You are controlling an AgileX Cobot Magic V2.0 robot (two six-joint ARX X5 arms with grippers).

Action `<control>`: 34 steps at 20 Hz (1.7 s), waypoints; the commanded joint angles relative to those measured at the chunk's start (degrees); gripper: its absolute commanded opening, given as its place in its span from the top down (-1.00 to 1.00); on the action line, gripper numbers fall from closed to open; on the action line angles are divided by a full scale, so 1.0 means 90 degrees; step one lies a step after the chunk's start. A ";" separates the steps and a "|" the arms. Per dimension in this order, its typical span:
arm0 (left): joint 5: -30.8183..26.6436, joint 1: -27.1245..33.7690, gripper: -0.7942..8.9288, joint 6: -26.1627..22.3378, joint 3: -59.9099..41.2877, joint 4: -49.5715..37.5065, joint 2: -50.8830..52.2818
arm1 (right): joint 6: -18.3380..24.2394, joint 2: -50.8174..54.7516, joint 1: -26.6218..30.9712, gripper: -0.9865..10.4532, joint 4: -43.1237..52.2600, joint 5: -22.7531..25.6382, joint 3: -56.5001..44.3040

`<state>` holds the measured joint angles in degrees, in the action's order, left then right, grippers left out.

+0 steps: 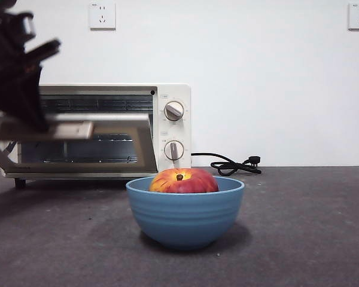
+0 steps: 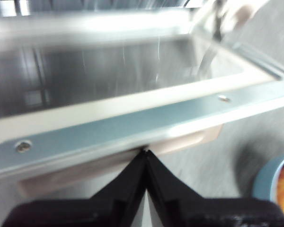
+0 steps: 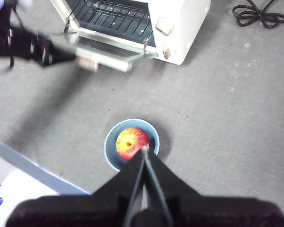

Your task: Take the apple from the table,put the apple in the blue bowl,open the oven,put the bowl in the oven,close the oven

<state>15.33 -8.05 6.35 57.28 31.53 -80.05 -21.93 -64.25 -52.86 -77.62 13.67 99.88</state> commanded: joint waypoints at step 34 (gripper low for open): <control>-0.1042 -0.1826 0.85 0.0554 -0.1190 0.1326 0.2368 | 0.0886 -0.1214 0.0012 0.83 0.0537 0.0073 -0.1384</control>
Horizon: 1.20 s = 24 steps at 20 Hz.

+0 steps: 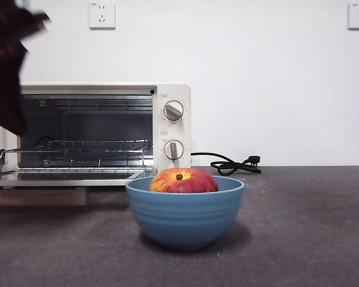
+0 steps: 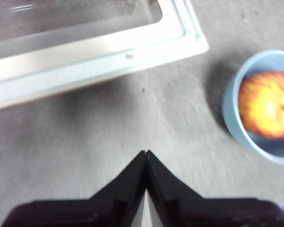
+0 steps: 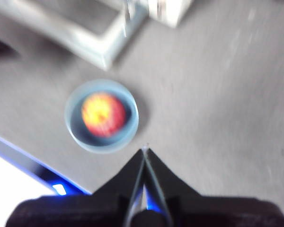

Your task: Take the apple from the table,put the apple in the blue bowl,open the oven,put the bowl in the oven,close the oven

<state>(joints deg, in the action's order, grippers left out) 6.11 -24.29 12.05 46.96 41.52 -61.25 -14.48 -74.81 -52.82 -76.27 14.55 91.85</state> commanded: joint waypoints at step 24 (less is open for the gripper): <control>0.0027 -0.0044 0.85 0.0119 -0.0044 0.2608 0.3016 | -0.0376 -0.2344 0.1056 0.44 0.3453 -0.1569 -0.2429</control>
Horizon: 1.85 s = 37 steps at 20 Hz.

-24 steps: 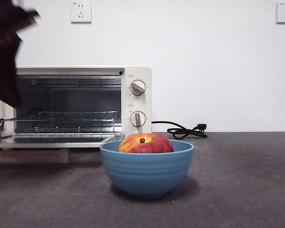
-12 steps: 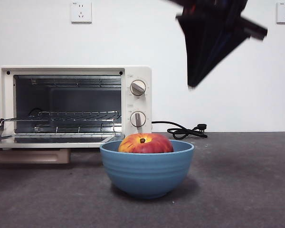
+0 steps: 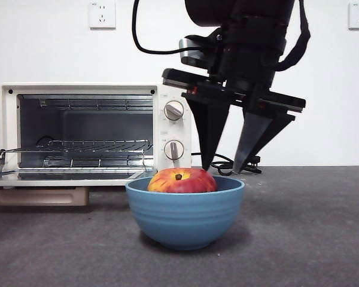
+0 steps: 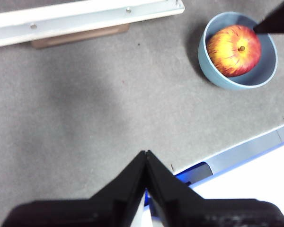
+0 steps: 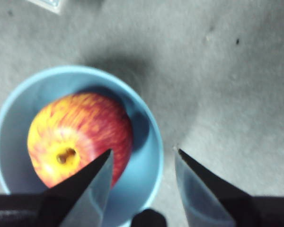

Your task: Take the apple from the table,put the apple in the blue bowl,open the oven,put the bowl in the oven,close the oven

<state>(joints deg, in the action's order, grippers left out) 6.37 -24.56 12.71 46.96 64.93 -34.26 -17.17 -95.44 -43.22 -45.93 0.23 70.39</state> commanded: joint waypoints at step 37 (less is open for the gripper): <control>-0.0002 -0.0015 0.85 0.0306 -0.0044 -0.0109 0.0017 | 0.0063 -0.1064 0.0221 0.85 -0.1341 -0.0624 0.2688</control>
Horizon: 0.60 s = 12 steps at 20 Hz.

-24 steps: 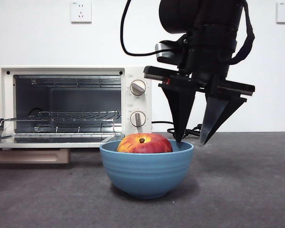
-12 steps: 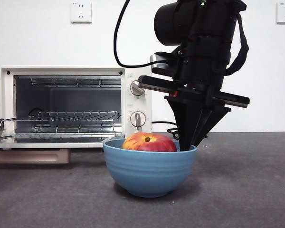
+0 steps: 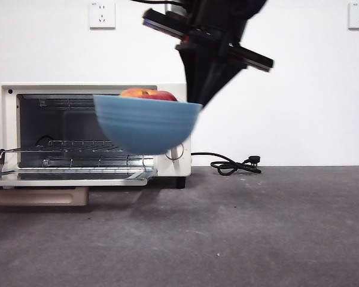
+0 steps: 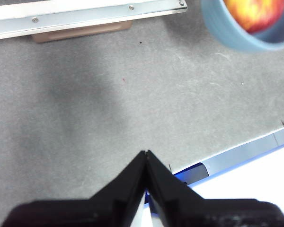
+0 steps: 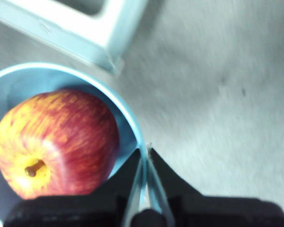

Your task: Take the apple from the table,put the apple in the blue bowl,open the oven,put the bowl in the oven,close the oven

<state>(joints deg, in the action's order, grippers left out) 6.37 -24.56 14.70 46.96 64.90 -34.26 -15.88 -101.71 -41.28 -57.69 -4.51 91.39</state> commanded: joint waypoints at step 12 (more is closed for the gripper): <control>-0.0019 -0.0015 0.85 0.0085 -0.0044 -0.0408 0.0000 | -0.0687 -0.3980 0.0000 0.85 -0.1916 -0.0240 0.6161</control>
<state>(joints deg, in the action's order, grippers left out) 6.35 -24.56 15.09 46.96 61.67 -34.26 -20.21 -136.75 -41.19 -75.09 -6.31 146.19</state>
